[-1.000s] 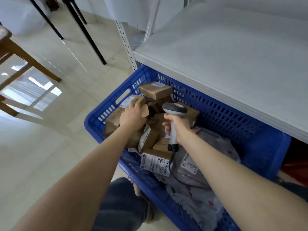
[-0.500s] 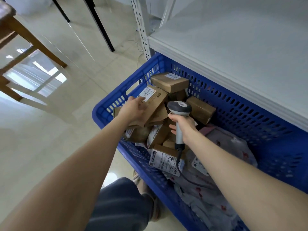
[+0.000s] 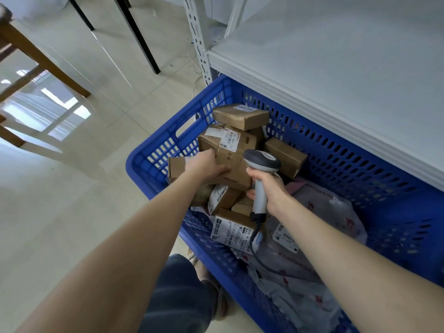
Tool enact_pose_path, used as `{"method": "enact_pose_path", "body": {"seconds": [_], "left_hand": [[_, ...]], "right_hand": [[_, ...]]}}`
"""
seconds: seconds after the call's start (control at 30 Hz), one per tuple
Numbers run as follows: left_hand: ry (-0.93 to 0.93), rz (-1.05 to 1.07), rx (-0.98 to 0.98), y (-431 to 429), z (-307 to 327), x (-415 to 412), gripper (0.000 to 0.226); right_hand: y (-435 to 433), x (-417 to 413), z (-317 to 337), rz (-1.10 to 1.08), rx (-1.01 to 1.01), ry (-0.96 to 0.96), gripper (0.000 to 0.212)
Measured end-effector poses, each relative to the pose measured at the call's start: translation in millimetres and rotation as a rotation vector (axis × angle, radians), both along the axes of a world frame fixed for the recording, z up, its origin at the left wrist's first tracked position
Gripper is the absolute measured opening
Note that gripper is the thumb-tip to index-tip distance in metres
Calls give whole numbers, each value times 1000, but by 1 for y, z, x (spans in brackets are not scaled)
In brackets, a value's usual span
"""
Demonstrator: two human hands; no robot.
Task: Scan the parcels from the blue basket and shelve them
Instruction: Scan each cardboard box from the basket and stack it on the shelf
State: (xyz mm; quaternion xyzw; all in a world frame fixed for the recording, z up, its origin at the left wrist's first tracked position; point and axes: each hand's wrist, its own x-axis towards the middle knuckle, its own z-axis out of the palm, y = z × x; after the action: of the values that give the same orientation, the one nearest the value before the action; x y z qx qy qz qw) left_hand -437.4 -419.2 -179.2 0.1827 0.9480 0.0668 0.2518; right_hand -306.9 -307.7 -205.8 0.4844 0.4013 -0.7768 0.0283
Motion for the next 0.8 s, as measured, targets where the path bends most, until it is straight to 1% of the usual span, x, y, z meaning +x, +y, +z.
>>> {"method": "enact_pose_path", "body": {"seconds": [0.03,0.1,0.2,0.3,0.37,0.43,0.47,0.5,0.53,0.6,0.63,0.67,0.7,0.8], "left_hand": [[-8,20,48,6,2,9,49],[-135,130,184,18,3,22,38],[-365,354,326,28,13,41,35],[-531,526,466,32,33,65,31],[-634,565,550,32,42,82,33],[-749,548,599,31,50,100,39],[-777,526,613,31,52,107,40],[-780,514,633,31,57,113,41],[-748,517,681,31,63,118,43],[-597,572,805,32,80,124,49],[-513,606,862,32,90,125,59],[-447,612,889,30,102,128,60],[-412,587,880,28,114,130,55],[-442,473,794,17,139,141,35]], "right_hand": [[4,6,1,-18,4,-13,47],[11,19,2,-47,11,-25,40],[22,39,14,-96,37,-30,36],[33,61,32,-166,96,-50,41],[41,76,45,-171,203,-102,39],[47,94,59,-162,291,-147,50],[50,103,66,-152,326,-163,54],[53,114,76,-130,348,-160,51],[56,124,86,-103,375,-148,40],[62,147,109,-28,419,-99,14],[64,158,123,15,437,-69,11],[66,168,134,51,457,-41,12],[68,178,147,91,471,-21,13],[70,199,173,194,503,3,12]]}}
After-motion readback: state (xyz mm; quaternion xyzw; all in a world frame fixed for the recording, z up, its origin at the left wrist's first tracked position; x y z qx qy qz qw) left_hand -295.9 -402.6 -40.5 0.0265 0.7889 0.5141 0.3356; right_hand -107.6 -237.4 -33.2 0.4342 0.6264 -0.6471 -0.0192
